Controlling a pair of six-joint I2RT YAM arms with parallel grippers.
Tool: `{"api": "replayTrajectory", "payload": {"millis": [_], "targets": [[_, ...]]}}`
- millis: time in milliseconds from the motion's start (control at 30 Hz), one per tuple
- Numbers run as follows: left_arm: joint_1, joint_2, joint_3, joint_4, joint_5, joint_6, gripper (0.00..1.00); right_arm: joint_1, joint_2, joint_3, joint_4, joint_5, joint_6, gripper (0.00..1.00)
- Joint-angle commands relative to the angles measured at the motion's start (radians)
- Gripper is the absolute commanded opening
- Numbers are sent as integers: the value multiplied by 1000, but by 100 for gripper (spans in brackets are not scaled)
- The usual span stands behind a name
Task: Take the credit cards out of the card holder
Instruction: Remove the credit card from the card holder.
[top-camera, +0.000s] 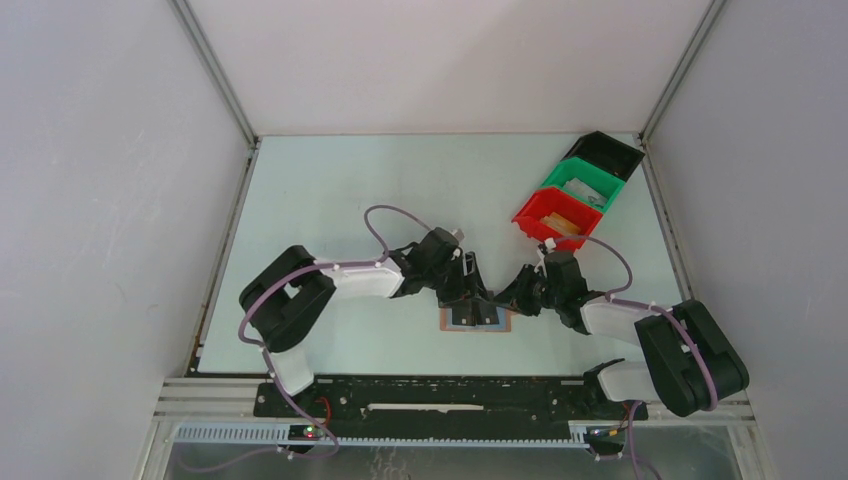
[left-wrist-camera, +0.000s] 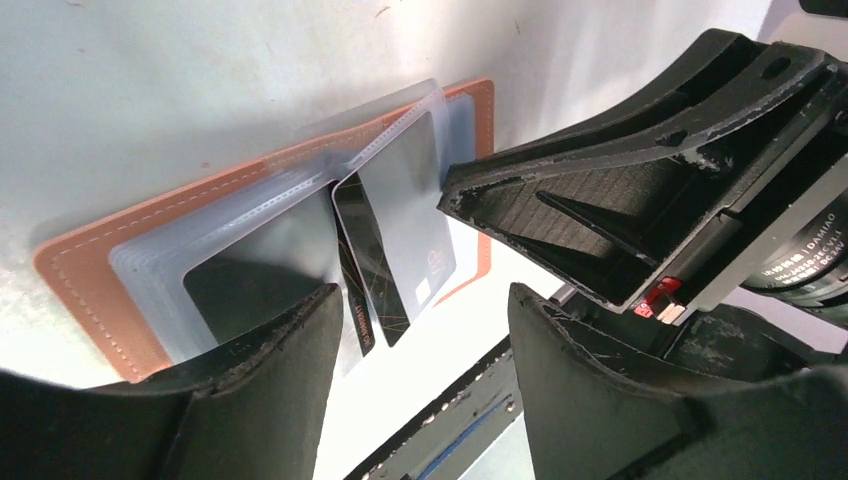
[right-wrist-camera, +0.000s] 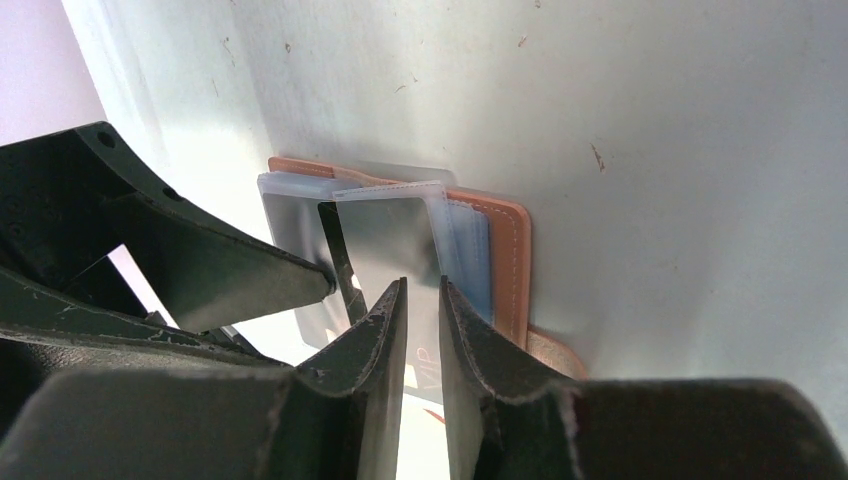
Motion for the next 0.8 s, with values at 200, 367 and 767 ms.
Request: {"api": "replayTrajectory", "payload": {"millis": [200,367,767], "targets": [[-4,56,36,-209,-120,89,69,2,23,-23,-79,30,-13,27],[-4,73,51,-212,-113,94,68,5,36,-23,-71,27,-12,27],[-5,92,41,-167,-100,78,66,34,63,-20,-40,19,6,27]]}}
